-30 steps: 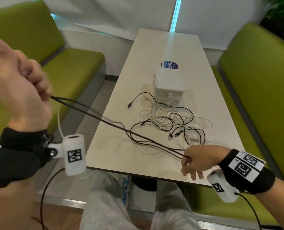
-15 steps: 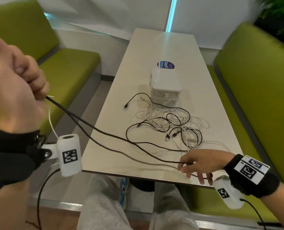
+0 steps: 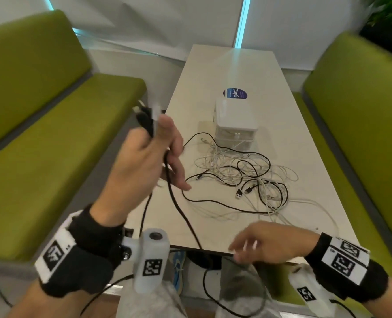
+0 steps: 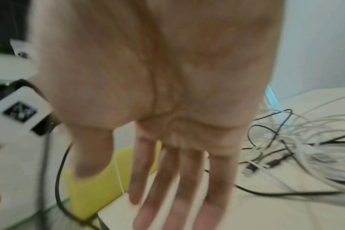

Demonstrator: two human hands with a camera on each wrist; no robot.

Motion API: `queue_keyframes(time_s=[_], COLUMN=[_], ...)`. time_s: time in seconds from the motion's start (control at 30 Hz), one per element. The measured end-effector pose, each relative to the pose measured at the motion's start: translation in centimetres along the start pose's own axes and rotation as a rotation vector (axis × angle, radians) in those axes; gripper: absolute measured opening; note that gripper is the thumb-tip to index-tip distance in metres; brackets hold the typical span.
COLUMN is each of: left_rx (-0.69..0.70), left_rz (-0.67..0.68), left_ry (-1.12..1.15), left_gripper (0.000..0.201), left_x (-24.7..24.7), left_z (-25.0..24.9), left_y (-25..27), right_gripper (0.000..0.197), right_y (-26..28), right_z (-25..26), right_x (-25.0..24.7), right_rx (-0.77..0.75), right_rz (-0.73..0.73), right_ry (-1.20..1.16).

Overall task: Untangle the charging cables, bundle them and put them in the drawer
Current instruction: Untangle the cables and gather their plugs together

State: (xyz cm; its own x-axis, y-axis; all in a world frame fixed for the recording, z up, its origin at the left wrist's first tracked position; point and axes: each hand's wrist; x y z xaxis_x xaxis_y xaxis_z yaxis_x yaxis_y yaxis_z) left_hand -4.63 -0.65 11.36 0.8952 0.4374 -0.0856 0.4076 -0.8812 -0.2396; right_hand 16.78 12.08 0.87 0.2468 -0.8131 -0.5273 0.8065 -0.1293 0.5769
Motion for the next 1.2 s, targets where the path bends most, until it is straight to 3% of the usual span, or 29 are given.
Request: queue_keyframes(time_s=[0.07,0.1,0.17,0.23,0.4,0.67,0.9,1.07,1.2], left_rx=[-0.064,-0.088,-0.109,-0.109,-0.144,-0.162,-0.149,-0.139,-0.159], left_rz=[0.068,0.096,0.131,0.135,0.094,0.057,-0.079,-0.167,-0.153], left_ry=[-0.053,-0.078,-0.132,-0.173,-0.13,-0.076,-0.055,-0.072,-0.11], left_gripper=[0.048,0.049,0.052,0.055,0.05,0.061,0.058,0.06,0.057], left_x=[1.2,1.7,2.6,3.3,3.3,3.7,4.0,2.7,1.9], left_z=[1.0,1.5,2.2,2.8,3.8,4.7,5.4,5.4,5.6], left_y=[0.5,0.7,1.0,1.2,1.2,1.0,1.1,0.4,0.1], right_gripper=[0.04,0.041,0.037,0.031,0.023,0.015,0.015,0.012,0.011], right_y=[0.0,0.1,0.4,0.2,-0.7,0.1,0.4,1.0,0.9], right_z=[2.0,3.3,6.0,7.9,8.9,8.7,8.4,7.5,6.6], right_x=[-0.8,-1.2,-1.8,-1.6,-0.7,-1.1,-1.0,-0.8,-0.4], right_rx=[-0.131,-0.216,-0.366,-0.415,-0.352,-0.197,-0.135,-0.135,-0.136], right_rz=[-0.279,-0.353,-0.389,-0.394,-0.377,-0.358,-0.357,-0.379,-0.421], right_ry=[-0.229,-0.345,-0.462,-0.457,-0.658,-0.763,-0.744,-0.603,-0.554])
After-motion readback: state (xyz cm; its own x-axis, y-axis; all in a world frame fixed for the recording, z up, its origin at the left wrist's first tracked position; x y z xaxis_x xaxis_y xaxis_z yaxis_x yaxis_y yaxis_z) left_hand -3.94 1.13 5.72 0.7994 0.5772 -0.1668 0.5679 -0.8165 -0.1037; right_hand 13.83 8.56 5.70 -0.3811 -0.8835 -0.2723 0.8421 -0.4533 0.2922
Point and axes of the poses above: each hand's wrist, its own y-axis away from the middle knuckle, its own x-axis out of the palm, z = x × y, and after that the axes turned 7 degrees about -y, right-handed
